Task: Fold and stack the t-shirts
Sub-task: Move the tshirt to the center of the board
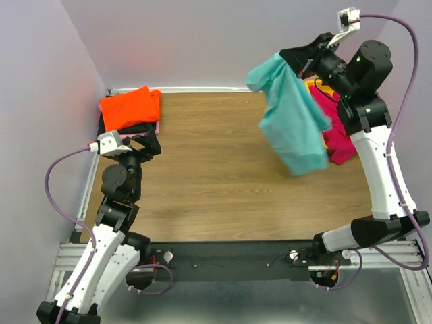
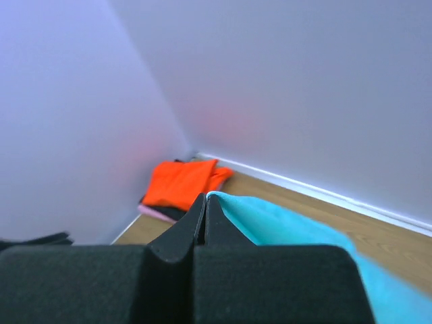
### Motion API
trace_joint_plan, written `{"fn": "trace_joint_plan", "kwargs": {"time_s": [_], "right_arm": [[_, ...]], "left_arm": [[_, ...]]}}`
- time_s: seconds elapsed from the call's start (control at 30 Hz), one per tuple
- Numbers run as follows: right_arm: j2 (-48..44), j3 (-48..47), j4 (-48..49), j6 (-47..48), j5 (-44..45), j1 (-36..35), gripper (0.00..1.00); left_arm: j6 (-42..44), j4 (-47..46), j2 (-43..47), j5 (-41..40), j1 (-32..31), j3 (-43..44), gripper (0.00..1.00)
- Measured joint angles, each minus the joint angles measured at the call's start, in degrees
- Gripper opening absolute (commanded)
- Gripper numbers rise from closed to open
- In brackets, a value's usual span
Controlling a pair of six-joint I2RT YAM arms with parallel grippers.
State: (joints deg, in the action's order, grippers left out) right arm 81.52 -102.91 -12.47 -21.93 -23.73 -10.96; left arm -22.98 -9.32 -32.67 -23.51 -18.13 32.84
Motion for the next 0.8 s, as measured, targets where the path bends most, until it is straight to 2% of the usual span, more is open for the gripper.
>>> {"fn": "trace_joint_plan", "kwargs": {"time_s": [0.17, 0.23, 0.3, 0.33, 0.37, 0.5, 0.6, 0.67, 0.8], "right_arm": [[1.84, -3.56, -0.07, 0.15, -4.00, -4.07, 0.01], [1.68, -1.99, -0.02, 0.37, -3.02, -4.09, 0.01], [0.96, 2.32, 0.42, 0.57, 0.39, -4.07, 0.06], [0.74, 4.44, 0.50, 0.57, 2.03, -4.11, 0.10], [0.55, 6.95, 0.42, 0.50, 4.50, -4.11, 0.27], [0.70, 19.12, 0.48, -0.74, 20.31, -4.09, 0.76], [1.86, 25.35, -0.33, -0.98, 29.94, -4.09, 0.86], [2.75, 28.28, -0.66, -1.03, 33.62, -4.00, 0.86], [3.48, 33.00, 0.07, -1.25, 33.24, -4.44, 0.86]], "left_arm": [[0.00, 0.00, 0.00, -0.11, 0.00, 0.00, 0.98], [0.02, 0.00, -0.02, -0.11, 0.00, 0.00, 0.98], [0.04, 0.00, -0.02, -0.11, 0.00, 0.00, 0.98], [0.07, 0.00, -0.09, -0.11, 0.00, 0.00, 0.98], [0.11, -0.02, -0.37, -0.11, 0.00, 0.00, 0.98], [0.33, -0.04, -1.77, -0.13, 0.00, 0.00, 0.97], [0.42, -0.07, -4.20, -0.13, 0.00, 0.00, 0.97], [0.39, 0.02, -6.01, -0.13, 0.00, 0.00, 0.97], [0.37, -0.07, -8.74, -0.13, 0.00, 0.00, 0.97]]}}
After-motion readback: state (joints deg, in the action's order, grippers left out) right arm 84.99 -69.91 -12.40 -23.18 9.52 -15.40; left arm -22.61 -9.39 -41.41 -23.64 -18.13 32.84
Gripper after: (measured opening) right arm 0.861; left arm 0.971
